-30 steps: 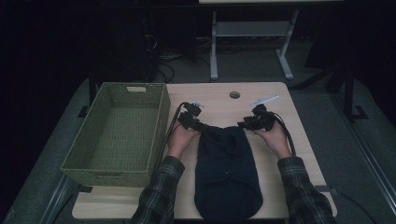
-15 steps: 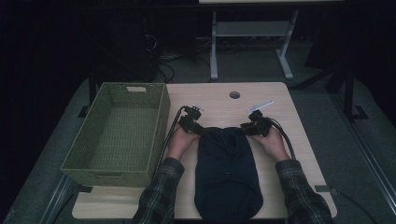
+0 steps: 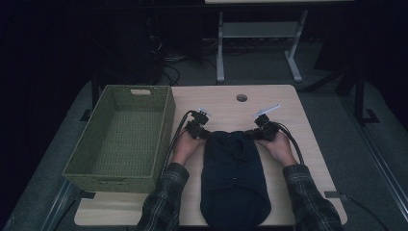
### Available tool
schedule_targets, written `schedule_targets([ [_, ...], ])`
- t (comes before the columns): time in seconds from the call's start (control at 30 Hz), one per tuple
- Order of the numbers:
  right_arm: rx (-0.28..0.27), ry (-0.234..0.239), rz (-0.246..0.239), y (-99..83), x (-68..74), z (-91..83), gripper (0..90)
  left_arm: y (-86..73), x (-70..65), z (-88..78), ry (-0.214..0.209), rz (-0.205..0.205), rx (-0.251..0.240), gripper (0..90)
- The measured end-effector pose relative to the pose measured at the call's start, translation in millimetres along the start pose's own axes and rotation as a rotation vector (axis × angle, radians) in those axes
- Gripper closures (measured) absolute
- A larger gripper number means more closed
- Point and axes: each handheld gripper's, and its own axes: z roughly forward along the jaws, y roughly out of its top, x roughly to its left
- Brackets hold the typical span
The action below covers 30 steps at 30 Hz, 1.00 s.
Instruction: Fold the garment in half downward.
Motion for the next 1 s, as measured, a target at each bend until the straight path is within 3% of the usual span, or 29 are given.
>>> schedule_targets([
  [0.1,0.009,-0.017,-0.016,1.5,2.8,-0.3,83.3,-0.9,0.2,-0.5,0.000,-0.006,-0.008,79.6],
  [0.23,0.005,0.002,-0.004,3.4,-0.7,-2.0,83.9,0.0,1.4,-4.4,0.003,-0.004,-0.017,80.1],
  [0.37,-0.004,-0.015,-0.010,8.2,-0.4,-8.3,84.3,5.6,0.3,-14.7,0.005,-0.013,-0.065,80.1],
  [0.5,-0.039,-0.020,-0.012,13.5,-0.5,-20.0,84.3,14.4,-3.9,-26.4,0.017,0.010,-0.087,80.1],
  [0.7,-0.050,-0.047,-0.044,27.3,2.1,-37.2,84.2,26.3,-11.4,-41.7,0.039,0.035,-0.122,80.2],
  [1.0,-0.112,-0.081,-0.086,56.0,4.5,-71.2,84.3,51.2,-20.5,-75.3,0.084,0.084,-0.196,80.2],
])
